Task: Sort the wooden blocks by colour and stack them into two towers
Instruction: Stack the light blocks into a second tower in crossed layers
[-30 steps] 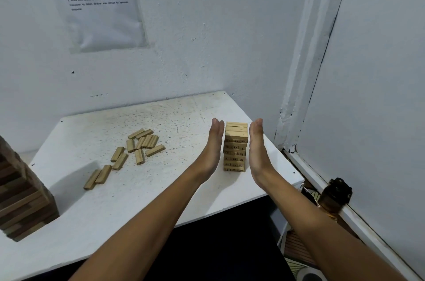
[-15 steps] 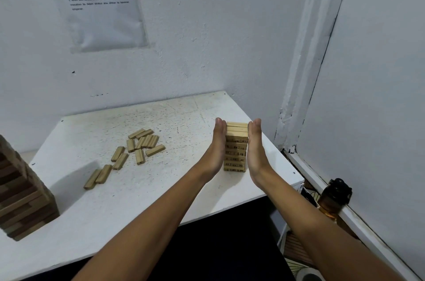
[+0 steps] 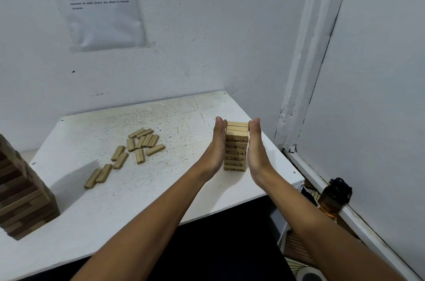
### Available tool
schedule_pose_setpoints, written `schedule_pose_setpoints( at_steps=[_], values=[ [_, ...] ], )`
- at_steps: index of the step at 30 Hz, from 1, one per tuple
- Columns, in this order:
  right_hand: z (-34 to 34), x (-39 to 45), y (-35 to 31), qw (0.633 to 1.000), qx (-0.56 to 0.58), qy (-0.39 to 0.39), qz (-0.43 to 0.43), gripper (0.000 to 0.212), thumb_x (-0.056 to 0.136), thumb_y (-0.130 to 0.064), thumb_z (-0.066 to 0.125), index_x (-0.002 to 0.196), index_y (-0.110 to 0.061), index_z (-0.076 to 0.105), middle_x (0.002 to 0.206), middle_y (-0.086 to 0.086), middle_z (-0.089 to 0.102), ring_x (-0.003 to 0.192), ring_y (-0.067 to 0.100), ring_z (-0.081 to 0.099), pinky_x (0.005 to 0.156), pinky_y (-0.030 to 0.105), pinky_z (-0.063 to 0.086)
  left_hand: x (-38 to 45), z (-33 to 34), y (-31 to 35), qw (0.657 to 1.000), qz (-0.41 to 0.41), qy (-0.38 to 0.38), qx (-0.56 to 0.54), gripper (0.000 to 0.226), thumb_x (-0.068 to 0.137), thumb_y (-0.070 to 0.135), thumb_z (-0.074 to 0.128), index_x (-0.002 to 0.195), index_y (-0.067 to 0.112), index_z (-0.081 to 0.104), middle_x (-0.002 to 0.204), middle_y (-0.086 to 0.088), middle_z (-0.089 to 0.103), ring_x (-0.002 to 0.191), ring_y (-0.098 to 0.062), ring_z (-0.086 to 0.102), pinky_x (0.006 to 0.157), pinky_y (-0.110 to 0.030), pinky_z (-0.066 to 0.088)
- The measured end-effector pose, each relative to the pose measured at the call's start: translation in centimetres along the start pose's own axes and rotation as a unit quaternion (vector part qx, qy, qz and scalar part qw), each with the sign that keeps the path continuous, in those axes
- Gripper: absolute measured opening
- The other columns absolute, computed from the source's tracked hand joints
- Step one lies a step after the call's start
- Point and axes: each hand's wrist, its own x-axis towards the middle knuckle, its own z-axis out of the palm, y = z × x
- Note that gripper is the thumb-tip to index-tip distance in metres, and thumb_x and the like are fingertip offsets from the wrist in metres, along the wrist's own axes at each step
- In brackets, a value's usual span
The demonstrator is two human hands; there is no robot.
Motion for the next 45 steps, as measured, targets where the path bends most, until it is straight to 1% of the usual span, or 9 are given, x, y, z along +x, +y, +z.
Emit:
schedule_pose_setpoints(
  at_steps=[4,11,19,22,24,29,35,38,45],
  values=[
    [0.0,0.0,-0.2,1.000,0.006,0.001,0.005,0.062,0.099,-0.060,0.014,0.112,-0.027,0.064,0.111,-0.005,0.071,0.103,0.003,0.065,0.081,0.019,0.046,0.1,0.0,0.0,1.000,-0.005,-0.001,-0.001,0.097,0.074,0.075,0.001,0.156,0.024,0.009,0.161,0.008,0.013,0.146,-0.006,0.012,0.105,-0.022,0.011],
    [-0.2,-0.1,-0.3,1.000,0.000,0.003,-0.001,0.059,0.102,-0.055,0.014,0.103,-0.024,0.065,0.097,-0.007,0.072,0.084,-0.003,0.067,0.063,0.007,0.047,0.1,0.0,-0.1,1.000,-0.001,0.007,-0.008,0.078,0.091,0.064,-0.003,0.156,0.023,0.012,0.159,0.006,0.020,0.123,0.005,0.020,0.103,-0.021,0.014],
    [-0.2,-0.1,-0.3,1.000,-0.010,0.010,0.000,0.059,0.102,-0.055,0.014,0.106,-0.023,0.063,0.101,-0.006,0.071,0.087,-0.003,0.067,0.066,0.007,0.046,0.4,-0.1,-0.5,1.000,0.007,0.011,-0.002,0.080,0.089,0.066,-0.001,0.155,0.024,0.013,0.159,0.008,0.019,0.132,0.004,0.019,0.105,-0.023,0.015],
    [-0.3,-0.5,-0.5,1.000,-0.008,0.016,0.001,0.064,0.097,-0.062,0.016,0.129,-0.022,0.055,0.129,-0.006,0.061,0.112,-0.005,0.057,0.087,0.008,0.040,0.4,-0.6,-0.8,1.000,0.012,0.011,0.010,0.093,0.077,0.074,0.002,0.156,0.026,0.007,0.162,0.013,0.006,0.147,-0.004,0.005,0.117,-0.030,0.007],
    [-0.5,-0.9,-1.2,0.999,-0.030,0.030,-0.003,0.073,0.092,-0.066,0.022,0.150,-0.024,0.031,0.155,-0.008,0.033,0.139,0.002,0.032,0.105,0.017,0.023,0.4,-1.0,-0.8,0.999,0.018,0.018,0.024,0.092,0.078,0.075,0.004,0.156,0.027,0.005,0.162,0.014,0.002,0.148,-0.004,0.000,0.122,-0.036,0.002],
    [-2.0,-0.3,-3.3,0.954,-0.264,0.083,-0.118,0.059,0.099,-0.042,0.048,0.150,-0.015,0.035,0.159,-0.001,0.022,0.145,0.010,0.020,0.106,0.017,0.014,0.1,-3.7,-0.8,0.987,0.060,0.088,0.119,0.065,0.099,0.055,0.035,0.154,0.025,0.020,0.161,0.008,0.016,0.148,-0.010,0.014,0.119,-0.033,0.013],
    [-0.8,0.7,-7.1,0.880,-0.423,-0.018,-0.215,0.054,0.096,-0.029,0.057,0.146,-0.014,0.041,0.158,0.002,0.029,0.145,0.017,0.025,0.112,0.030,0.023,-1.4,-9.9,-0.9,0.942,0.101,0.174,0.268,0.056,0.093,0.033,0.062,0.144,0.019,0.043,0.150,0.002,0.041,0.139,-0.014,0.035,0.102,-0.022,0.024],
    [1.7,1.1,-7.7,0.856,-0.449,-0.064,-0.248,0.054,0.095,-0.029,0.058,0.145,-0.015,0.042,0.158,0.001,0.029,0.145,0.015,0.025,0.109,0.023,0.019,-2.9,-12.8,-1.4,0.926,0.096,0.195,0.307,0.050,0.092,0.030,0.065,0.138,0.015,0.051,0.143,0.001,0.049,0.134,-0.016,0.042,0.101,-0.022,0.027],
    [9.0,0.9,-4.4,0.862,-0.409,-0.179,-0.241,0.052,0.094,-0.029,0.059,0.143,-0.018,0.046,0.156,0.000,0.032,0.143,0.015,0.029,0.115,0.033,0.028,-7.5,-18.2,-4.2,0.892,0.051,0.263,0.364,0.049,0.089,0.029,0.068,0.132,0.011,0.055,0.135,-0.004,0.057,0.125,-0.021,0.051,0.094,-0.025,0.036]
  ],
)
